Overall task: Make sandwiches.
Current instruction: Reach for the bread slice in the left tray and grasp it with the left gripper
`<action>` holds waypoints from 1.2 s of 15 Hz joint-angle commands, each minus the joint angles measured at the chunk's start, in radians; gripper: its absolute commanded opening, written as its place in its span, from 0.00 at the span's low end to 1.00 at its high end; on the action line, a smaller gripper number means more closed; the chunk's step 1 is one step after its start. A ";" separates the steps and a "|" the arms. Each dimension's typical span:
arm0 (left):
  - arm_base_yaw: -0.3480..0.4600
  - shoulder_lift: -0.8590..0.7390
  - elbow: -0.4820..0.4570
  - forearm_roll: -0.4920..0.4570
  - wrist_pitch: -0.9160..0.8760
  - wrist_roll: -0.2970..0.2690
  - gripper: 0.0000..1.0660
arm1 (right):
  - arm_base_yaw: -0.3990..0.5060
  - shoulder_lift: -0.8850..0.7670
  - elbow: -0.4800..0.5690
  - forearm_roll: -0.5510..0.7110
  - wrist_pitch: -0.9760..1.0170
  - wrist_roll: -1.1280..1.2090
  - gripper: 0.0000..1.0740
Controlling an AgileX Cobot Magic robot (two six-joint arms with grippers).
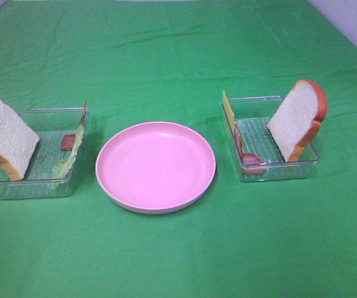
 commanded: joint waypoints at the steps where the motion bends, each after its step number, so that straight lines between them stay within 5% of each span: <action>1: 0.004 -0.021 0.002 -0.001 -0.009 -0.001 0.69 | -0.003 -0.011 0.004 -0.001 -0.011 -0.016 0.75; 18: 0.004 -0.021 0.002 -0.001 -0.009 -0.001 0.69 | -0.003 -0.011 0.004 -0.001 -0.011 -0.016 0.75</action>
